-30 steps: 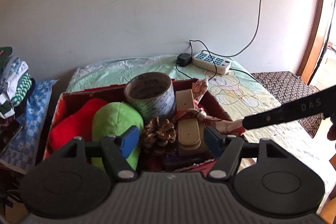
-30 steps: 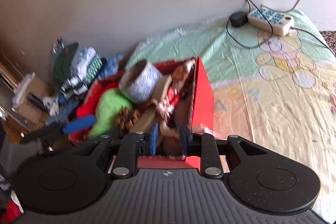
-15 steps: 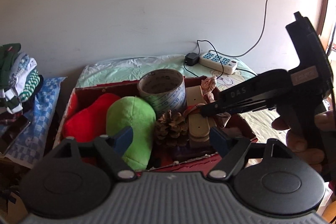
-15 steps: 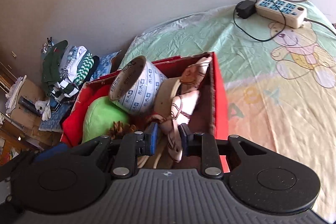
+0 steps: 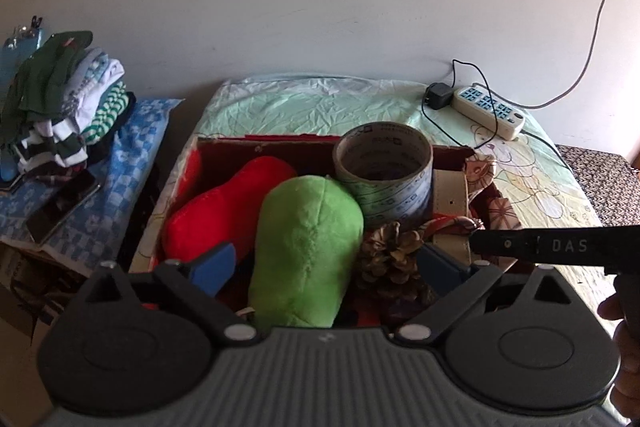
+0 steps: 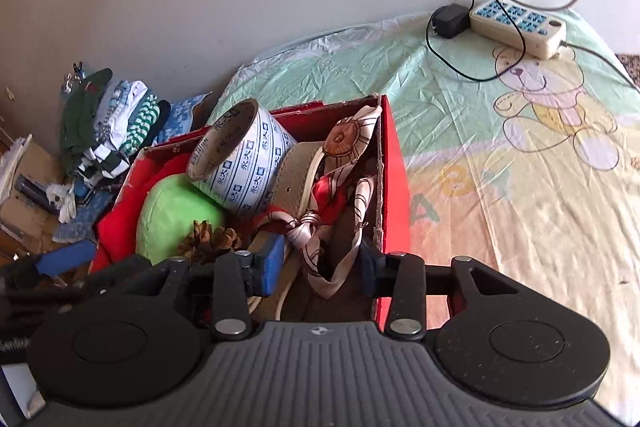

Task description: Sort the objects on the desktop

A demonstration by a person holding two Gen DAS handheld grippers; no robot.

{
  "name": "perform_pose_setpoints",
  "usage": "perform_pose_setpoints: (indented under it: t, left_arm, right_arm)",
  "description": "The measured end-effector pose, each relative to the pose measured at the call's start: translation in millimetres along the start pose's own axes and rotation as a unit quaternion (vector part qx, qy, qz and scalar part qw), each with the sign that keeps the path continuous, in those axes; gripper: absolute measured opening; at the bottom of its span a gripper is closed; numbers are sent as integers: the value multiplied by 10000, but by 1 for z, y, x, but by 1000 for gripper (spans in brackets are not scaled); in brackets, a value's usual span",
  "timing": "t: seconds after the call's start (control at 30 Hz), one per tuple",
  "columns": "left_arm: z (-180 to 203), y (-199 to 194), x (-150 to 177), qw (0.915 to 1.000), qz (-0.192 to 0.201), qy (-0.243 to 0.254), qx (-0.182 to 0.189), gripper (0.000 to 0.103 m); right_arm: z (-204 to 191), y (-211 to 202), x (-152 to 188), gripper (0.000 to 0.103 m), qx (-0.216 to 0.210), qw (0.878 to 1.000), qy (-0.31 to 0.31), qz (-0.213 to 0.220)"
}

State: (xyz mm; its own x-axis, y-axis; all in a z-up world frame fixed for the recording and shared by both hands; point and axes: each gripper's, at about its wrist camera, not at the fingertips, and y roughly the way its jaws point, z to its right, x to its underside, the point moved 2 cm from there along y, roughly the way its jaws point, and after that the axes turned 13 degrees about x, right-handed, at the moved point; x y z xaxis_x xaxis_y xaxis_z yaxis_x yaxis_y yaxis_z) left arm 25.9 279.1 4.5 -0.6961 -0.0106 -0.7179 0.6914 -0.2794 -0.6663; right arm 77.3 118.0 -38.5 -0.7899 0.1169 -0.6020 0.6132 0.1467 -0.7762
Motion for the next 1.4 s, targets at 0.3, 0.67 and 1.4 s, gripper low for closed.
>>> perform_pose_setpoints:
  t: [0.3, 0.67, 1.4]
  left_arm:
    - [25, -6, -1, 9980, -48, -1, -634, 100]
    - [35, -22, -10, 9919, 226, -354, -1196, 102]
    - [-11, -45, -14, 9939, 425, -147, -1005, 102]
  right_arm:
    - [-10, -11, -7, 57, 105, 9972, -730, -78]
    - [-9, -36, -10, 71, 299, 9971, -657, 251]
    - [-52, -55, 13, 92, 1512, 9859, -155, 693]
